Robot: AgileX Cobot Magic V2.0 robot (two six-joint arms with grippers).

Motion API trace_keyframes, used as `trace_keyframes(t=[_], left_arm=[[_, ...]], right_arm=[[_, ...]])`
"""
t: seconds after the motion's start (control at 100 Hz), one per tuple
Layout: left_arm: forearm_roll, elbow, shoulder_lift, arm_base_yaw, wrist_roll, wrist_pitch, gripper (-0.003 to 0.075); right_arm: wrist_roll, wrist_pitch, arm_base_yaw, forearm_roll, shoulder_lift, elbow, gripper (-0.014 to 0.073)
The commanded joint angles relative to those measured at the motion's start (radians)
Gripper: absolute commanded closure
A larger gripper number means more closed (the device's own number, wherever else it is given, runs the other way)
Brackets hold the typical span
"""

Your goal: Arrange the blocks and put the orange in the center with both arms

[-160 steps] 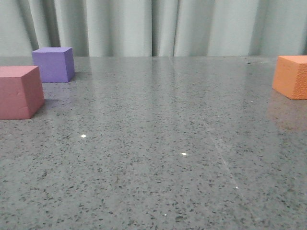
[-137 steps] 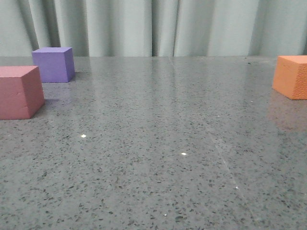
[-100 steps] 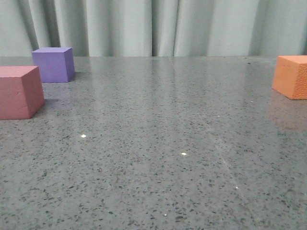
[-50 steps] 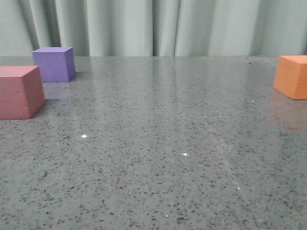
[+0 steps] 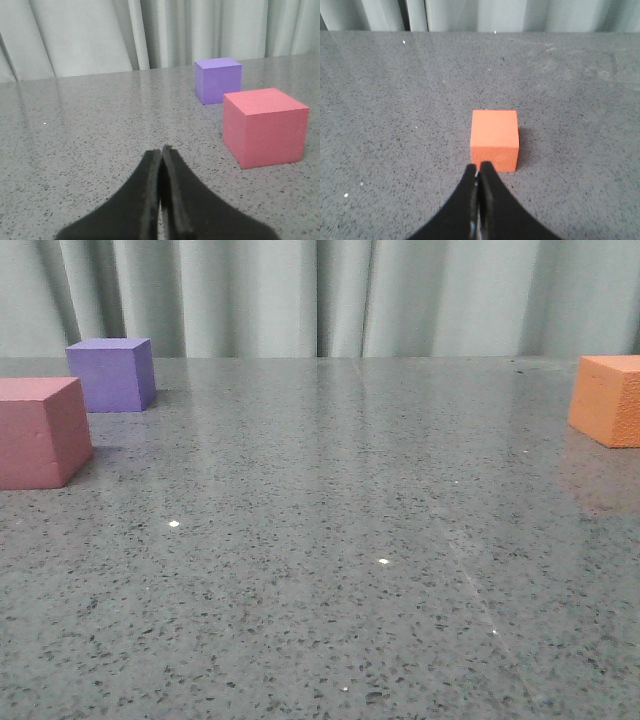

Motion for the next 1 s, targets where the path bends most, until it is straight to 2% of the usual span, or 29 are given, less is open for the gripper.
trace_keyframes(t=[0.0,0.27,0.35,0.44,0.59,0.66,0.74,0.99], left_arm=[[-0.008,0.053,-0.034,0.001,-0.004,-0.083,0.0739],[-0.008,0.053,-0.034,0.001,-0.004,-0.083,0.0739],[-0.008,0.053,-0.034,0.001,-0.004,-0.083,0.0739],[-0.008,0.053,-0.034,0.001,-0.004,-0.083,0.0739],[-0.008,0.053,-0.034,0.001,-0.004,-0.083,0.0739],[-0.008,0.053,-0.034,0.001,-0.004,-0.083,0.0739],[-0.008,0.053,-0.034,0.001,-0.004,-0.083,0.0739],[-0.008,0.053,-0.034,0.001,-0.004,-0.083,0.0739]], right_arm=[[-0.007,-0.05,-0.004,0.001,0.1,-0.089,0.0661],[-0.007,-0.068,-0.004,0.001,0.3,-0.16,0.066],[-0.007,-0.076,-0.004,0.001,0.329,-0.168,0.062],[-0.007,-0.074,-0.004,0.001,0.354,-0.176,0.0441],[-0.007,-0.116,-0.004,0.001,0.377,-0.177,-0.0077],[-0.007,-0.15,-0.004,-0.008,0.383,-0.177,-0.0043],[-0.007,-0.177,-0.004,-0.024,0.398,-0.18,-0.0041],[-0.007,-0.137,-0.004,-0.064,0.533,-0.268,-0.0041]])
